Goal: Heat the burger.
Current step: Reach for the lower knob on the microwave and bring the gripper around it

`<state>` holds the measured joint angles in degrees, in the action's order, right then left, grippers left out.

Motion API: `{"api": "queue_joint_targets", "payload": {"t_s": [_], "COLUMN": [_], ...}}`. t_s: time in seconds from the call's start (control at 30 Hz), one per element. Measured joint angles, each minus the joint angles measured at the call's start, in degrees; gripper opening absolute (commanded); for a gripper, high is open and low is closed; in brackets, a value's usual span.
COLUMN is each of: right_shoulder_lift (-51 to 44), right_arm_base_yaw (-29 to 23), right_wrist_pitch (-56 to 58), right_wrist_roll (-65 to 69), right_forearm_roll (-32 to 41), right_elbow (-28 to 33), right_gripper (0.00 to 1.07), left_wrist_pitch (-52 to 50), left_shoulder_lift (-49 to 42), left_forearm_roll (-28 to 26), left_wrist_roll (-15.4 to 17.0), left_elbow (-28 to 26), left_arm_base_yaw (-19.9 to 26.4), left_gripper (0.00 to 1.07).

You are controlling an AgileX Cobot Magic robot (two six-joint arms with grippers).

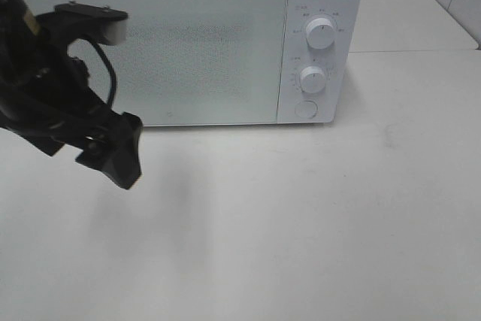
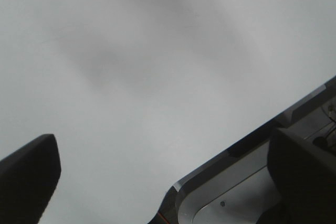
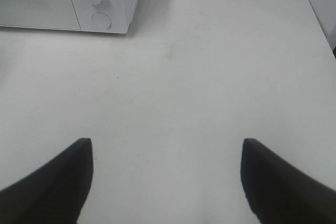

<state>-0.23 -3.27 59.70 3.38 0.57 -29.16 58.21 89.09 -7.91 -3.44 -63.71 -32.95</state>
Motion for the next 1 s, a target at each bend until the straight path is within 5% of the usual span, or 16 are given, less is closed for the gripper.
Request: {"api": "queue_joint_targets", "payload": {"t_s": [0.4,0.6,1.0], "right_shoulder_lift": [0.0,0.0,0.0], "right_arm_base_yaw": [0.0,0.0,0.0], "right_wrist_pitch": [0.0,0.0,0.0], "right_wrist_roll": [0.0,0.0,0.0], "right_forearm_roll": [0.0,0.0,0.0], "right_elbow": [0.0,0.0,0.0], "right_gripper": [0.75,0.75,0.75], "left_wrist_pitch": [7.3,8.7,8.9], "left_shoulder_lift": [-8.5,-12.5,-31.1], "left_forearm_roll": [0.3,0.5,0.9], "left_wrist_roll": [0.0,-0.1,-0.2], "left_elbow": [0.0,0.3,15.4], "left_arm_base_yaw": [18.3,22.1,27.8], "left_gripper": [1.00,1.00,1.00]}}
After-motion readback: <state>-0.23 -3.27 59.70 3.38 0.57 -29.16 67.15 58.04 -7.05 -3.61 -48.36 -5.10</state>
